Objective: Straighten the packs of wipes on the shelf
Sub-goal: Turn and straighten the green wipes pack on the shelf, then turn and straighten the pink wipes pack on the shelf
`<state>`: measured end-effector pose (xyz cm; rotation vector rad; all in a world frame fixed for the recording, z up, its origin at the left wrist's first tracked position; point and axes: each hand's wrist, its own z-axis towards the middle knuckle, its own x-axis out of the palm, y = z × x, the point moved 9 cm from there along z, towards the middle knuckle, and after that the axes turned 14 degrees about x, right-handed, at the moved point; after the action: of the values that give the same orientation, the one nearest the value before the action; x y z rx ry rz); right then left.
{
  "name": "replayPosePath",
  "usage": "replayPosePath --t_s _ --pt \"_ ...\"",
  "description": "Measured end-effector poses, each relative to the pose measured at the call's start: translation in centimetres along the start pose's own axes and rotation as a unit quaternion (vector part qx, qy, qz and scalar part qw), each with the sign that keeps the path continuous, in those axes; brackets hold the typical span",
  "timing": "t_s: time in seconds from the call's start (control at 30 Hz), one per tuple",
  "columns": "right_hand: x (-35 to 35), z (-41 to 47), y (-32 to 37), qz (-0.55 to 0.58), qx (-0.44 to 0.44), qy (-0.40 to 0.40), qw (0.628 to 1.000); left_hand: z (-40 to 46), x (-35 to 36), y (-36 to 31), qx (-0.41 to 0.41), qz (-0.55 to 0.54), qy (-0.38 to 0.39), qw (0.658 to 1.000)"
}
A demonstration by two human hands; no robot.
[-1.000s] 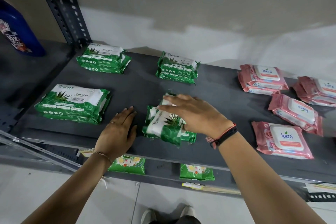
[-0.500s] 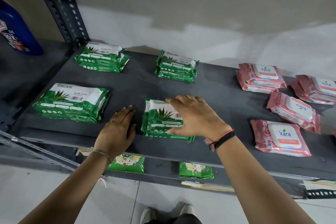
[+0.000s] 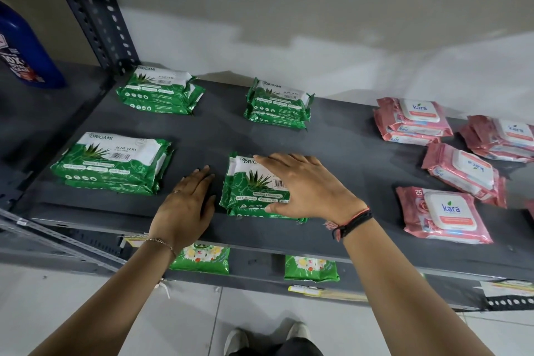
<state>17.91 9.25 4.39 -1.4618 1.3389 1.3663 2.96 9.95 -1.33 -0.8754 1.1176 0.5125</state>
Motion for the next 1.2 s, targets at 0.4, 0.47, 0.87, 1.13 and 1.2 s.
replayPosePath --t_s 0.4,0.47,0.87,1.13,1.2 --pt "-3.1 -2.1 -3.8 0.067 0.048 -0.061 0.995 0.9 -1.9 -0.9 0.019 -0.009 -0.045 0.999" --pt "-4.3 -3.4 -6.3 0.075 0.072 -0.09 0.991 2.4 -4.3 -1.9 0.015 -0.008 -0.077 0.997" --pt "-6.5 -11.7 -25.6 0.082 0.192 -0.187 0.96 13.3 -1.2 -25.2 0.15 0.032 -0.118 0.981" --pt "-2.4 -12.2 -38.3 0.055 0.271 -0.066 0.959 11.9 10.9 -24.4 0.053 0.013 0.016 0.998" --pt "-1.2 -11.5 -39.2 0.067 0.276 -0.031 0.958 11.8 11.5 -24.1 0.036 0.006 0.025 0.999"
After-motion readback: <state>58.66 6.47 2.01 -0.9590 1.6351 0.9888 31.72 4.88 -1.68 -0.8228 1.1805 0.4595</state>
